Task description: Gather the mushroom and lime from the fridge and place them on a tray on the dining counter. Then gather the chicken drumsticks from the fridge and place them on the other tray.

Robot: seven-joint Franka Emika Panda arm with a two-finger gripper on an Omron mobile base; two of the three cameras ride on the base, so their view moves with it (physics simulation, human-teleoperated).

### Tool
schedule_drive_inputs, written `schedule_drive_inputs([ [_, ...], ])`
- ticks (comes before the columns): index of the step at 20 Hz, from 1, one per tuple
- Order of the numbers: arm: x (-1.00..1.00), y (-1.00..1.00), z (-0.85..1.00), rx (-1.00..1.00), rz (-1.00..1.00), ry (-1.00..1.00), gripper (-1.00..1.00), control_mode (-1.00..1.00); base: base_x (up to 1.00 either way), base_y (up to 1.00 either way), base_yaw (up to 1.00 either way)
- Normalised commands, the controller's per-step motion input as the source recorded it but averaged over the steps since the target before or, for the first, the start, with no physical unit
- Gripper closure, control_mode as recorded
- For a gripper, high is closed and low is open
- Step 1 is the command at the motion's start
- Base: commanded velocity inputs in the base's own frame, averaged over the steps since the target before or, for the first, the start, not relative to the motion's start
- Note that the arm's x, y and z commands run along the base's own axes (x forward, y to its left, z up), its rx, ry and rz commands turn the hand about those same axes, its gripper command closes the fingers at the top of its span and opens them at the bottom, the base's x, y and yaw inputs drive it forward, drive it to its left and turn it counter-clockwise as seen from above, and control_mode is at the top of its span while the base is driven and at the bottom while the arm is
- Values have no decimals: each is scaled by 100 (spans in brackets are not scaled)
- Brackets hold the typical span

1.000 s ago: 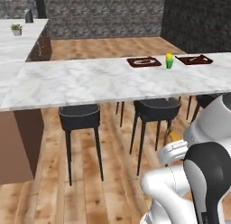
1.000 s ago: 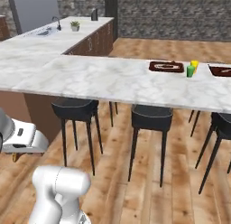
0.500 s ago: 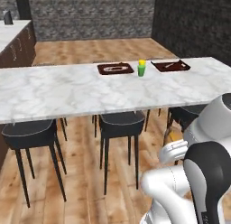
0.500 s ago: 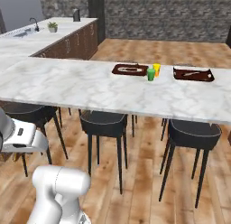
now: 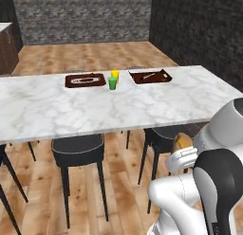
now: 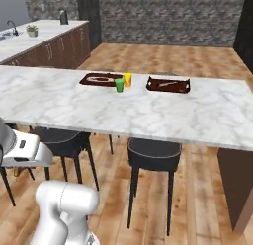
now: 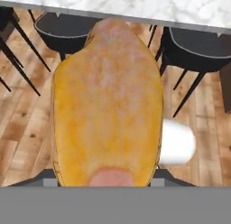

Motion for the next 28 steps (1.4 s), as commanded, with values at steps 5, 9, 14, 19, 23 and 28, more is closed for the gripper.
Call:
schedule_drive_inputs([
  [5,0,0,0,0,0,0,100,100,45,-100,0],
  [9,0,0,0,0,0,0,100,100,33,-100,0],
  [14,0,0,0,0,0,0,100,100,33,-100,-1],
  [19,0,0,0,0,0,0,100,100,34,-100,-2],
  [23,0,0,0,0,0,0,100,100,36,-100,-7],
  [28,0,0,0,0,0,0,100,100,74,-100,0],
])
